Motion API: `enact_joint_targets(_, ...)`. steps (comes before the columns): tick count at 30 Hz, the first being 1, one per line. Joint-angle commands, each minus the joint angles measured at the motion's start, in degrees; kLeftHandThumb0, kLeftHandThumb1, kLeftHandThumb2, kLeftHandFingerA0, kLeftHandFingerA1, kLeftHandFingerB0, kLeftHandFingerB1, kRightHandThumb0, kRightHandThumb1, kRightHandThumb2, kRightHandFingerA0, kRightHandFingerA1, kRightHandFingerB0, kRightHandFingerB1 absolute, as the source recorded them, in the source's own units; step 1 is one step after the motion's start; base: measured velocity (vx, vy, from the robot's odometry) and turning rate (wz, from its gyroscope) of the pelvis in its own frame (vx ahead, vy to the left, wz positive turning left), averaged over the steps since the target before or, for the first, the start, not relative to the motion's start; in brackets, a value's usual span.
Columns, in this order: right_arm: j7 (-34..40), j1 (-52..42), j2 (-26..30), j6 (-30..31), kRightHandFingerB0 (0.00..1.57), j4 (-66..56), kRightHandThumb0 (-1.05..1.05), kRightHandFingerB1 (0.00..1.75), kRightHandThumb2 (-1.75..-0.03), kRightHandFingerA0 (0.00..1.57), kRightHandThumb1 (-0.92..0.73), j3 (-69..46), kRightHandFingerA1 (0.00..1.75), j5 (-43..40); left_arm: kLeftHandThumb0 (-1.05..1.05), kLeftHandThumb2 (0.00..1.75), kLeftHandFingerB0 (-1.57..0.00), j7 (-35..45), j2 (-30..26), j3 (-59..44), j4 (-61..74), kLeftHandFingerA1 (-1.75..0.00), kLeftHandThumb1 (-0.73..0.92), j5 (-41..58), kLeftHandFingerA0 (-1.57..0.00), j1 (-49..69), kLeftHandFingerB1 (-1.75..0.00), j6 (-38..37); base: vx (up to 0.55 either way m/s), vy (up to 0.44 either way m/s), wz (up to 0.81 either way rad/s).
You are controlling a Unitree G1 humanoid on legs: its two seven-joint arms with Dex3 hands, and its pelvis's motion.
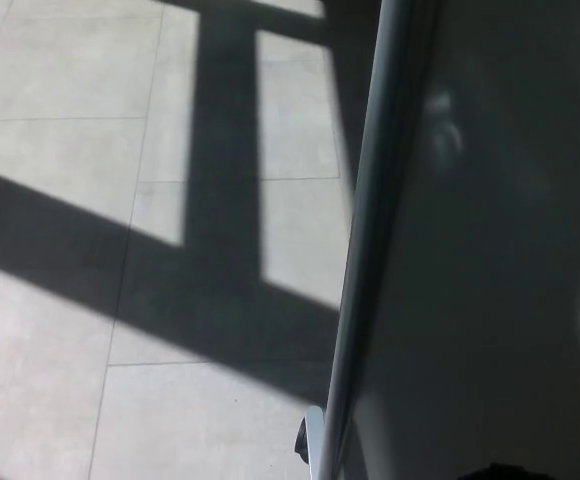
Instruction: A white board is being place on the right hand side and parallel to the robot and the robot uses its left hand to grab on the leftside of the whiteboard and drag the whiteboard from the right hand side to the left hand side
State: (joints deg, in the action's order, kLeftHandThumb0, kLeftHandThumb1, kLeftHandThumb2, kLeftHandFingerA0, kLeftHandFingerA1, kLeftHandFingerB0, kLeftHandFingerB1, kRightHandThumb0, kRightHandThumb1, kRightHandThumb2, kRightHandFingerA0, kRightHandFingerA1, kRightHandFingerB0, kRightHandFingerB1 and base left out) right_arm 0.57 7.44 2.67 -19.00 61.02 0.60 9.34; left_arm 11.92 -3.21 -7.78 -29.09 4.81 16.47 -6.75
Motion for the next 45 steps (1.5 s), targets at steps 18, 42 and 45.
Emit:
enact_joint_targets(18, 3.4, -0.6, 0.9, -14.8, 0.33, 6.1, -0.49, 0.8, -0.72, 1.05, -0.68, -0.2, 0.99, 0.2, -0.47, 0.7, -0.09, 8.0, -5.1, -5.0, 16.5, -0.4, 0.54, 11.3, -0.15, -12.2, -0.31, 12.6, 0.0, 0.0, 0.0)
enact_joint_targets(42, 2.5, -2.1, 0.3, -16.5, 0.39, 6.9, -0.46, 0.86, -0.76, 1.02, -0.69, -0.8, 0.95, -1.3, -0.29, 0.86, 0.0, 12.6, -10.6, 12.4, 18.4, -0.48, 0.31, 7.3, -0.02, -42.2, -0.48, 22.2, 0.0, 0.0, 0.01)
enact_joint_targets(45, 2.1, -2.0, 0.5, -17.0, 0.4, 7.1, -0.46, 0.87, -0.78, 0.99, -0.69, -1.0, 0.96, -1.4, -0.3, 0.87, 0.0, 14.5, -10.2, 14.5, 15.2, -0.48, 0.31, 6.1, -0.01, -45.3, -0.48, 20.4, 0.0, 0.0, 0.0)
